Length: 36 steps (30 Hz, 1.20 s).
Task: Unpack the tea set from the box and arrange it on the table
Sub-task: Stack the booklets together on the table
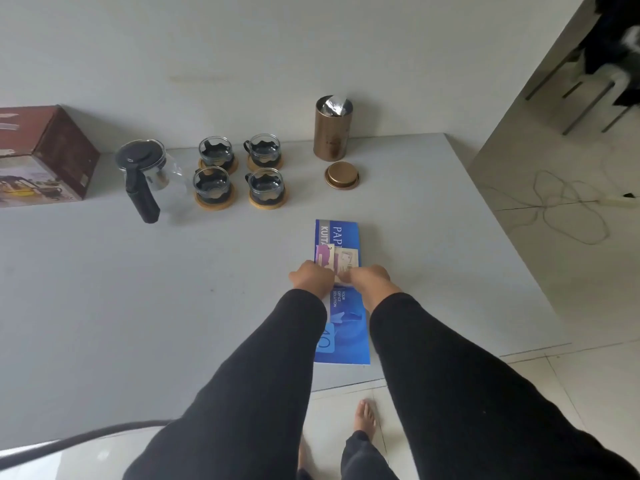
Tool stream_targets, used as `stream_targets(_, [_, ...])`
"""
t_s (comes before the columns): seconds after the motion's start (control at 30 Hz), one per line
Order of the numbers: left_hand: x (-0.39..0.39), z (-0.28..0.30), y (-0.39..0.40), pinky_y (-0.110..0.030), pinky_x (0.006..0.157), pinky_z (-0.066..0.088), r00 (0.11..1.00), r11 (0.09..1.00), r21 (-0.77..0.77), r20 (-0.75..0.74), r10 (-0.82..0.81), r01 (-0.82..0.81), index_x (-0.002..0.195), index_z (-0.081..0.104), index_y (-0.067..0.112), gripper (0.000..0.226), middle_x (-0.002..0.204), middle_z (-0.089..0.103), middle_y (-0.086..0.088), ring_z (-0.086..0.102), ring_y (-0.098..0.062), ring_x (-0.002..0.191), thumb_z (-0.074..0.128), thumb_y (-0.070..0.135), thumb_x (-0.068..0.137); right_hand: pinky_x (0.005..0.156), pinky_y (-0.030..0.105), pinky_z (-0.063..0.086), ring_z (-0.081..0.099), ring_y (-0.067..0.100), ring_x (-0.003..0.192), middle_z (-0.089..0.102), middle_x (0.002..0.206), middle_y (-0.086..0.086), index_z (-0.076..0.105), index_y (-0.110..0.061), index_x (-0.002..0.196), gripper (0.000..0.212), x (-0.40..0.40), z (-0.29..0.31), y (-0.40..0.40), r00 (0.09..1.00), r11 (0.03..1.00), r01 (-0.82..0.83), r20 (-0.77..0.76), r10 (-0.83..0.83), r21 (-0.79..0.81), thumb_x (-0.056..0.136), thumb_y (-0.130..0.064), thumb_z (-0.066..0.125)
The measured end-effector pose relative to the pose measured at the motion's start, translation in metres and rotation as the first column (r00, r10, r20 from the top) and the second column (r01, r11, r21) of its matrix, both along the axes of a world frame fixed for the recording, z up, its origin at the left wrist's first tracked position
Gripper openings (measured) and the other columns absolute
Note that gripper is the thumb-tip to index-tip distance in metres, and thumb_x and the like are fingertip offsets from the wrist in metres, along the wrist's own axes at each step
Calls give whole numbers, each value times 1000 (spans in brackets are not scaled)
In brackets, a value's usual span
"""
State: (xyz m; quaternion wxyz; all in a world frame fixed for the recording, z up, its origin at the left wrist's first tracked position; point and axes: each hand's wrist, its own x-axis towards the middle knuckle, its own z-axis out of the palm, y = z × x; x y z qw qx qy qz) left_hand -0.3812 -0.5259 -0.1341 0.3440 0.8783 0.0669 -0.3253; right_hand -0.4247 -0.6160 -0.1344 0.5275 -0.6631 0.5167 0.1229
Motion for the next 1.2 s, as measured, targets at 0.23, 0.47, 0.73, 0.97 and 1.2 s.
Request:
stream_targets(0.23, [28,30,-90,-38,96,51,999,981,-193,14,-30,32,121,54,15,30,118,64,-6,64,-25,107,46,32,97,81,37,57,67,26,93,67,106,11,57,-7,116,40,18,30,-88,971,991,135,197,-137,25,81,-20,73])
stream_targets(0.47, [76,45,-179,-38,98,51,1000,983,-185,-5,-16,15,119,55,10,29,120,63,-10,64,-27,110,47,28,97,72,30,52,65,27,100,64,112,11,53,-8,118,45,78,49,-180,983,994,62,181,-45,-89,80,-22,73])
stream_targets(0.73, [140,40,-245,-41,98,51,1000,987,-162,17,-2,4,117,54,7,29,120,64,-12,63,-29,111,47,29,99,63,27,50,66,27,100,64,113,11,50,-8,119,50,149,40,-253,988,992,-2,152,22,-127,81,-29,73])
stream_targets(0.97, [182,19,-266,-40,97,51,1000,997,-70,22,-17,19,111,51,11,25,118,63,-10,64,-26,110,48,33,99,56,22,47,65,26,102,64,114,11,52,-7,117,43,195,16,-277,992,990,-59,102,72,-131,84,-26,71])
stream_targets(1.2, [197,10,-283,-34,97,50,997,997,-32,6,76,-76,121,54,1,30,123,60,-16,59,-30,114,42,19,100,58,24,38,50,23,82,62,104,12,55,-1,118,33,226,2,-288,983,963,-158,55,174,-218,87,-13,55])
